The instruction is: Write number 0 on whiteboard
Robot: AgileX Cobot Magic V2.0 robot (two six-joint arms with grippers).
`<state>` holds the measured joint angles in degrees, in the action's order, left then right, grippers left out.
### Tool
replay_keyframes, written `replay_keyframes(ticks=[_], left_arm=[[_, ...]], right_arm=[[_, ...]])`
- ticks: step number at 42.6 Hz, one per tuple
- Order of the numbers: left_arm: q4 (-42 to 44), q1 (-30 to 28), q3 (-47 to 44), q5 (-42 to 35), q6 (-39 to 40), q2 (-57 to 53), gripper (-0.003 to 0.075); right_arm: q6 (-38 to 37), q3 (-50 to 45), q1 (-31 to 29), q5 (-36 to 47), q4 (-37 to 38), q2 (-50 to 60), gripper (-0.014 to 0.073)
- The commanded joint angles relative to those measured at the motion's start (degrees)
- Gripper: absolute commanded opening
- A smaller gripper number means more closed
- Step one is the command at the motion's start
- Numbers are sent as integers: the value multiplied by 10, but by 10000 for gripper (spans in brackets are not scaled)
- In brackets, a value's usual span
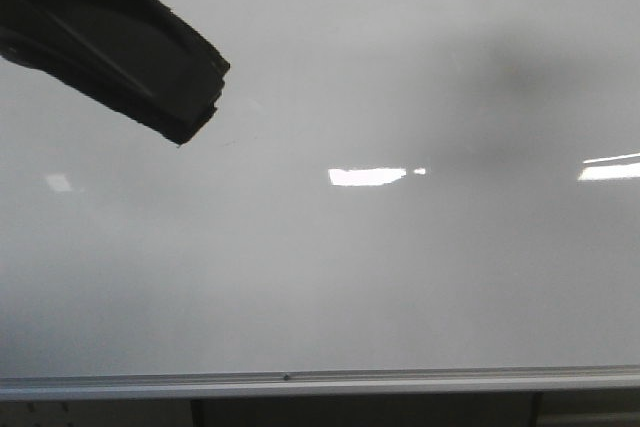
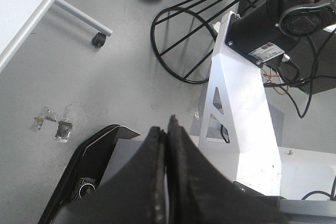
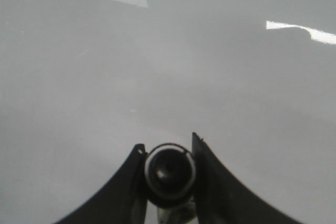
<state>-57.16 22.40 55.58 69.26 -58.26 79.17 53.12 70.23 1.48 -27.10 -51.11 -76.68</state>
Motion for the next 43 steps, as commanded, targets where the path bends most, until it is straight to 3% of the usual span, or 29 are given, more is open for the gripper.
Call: replay_keyframes(ticks=[1, 19, 43], left_arm=[[-37, 5, 17, 21, -2, -17, -20], [-37, 5, 17, 21, -2, -17, -20], [-37, 5, 17, 1, -2, -17, -20]], right_arm=[[6, 46, 5, 21, -5, -15, -67], [6, 68, 32, 81, 13, -73, -67], [6, 68, 32, 61, 12, -91, -67]])
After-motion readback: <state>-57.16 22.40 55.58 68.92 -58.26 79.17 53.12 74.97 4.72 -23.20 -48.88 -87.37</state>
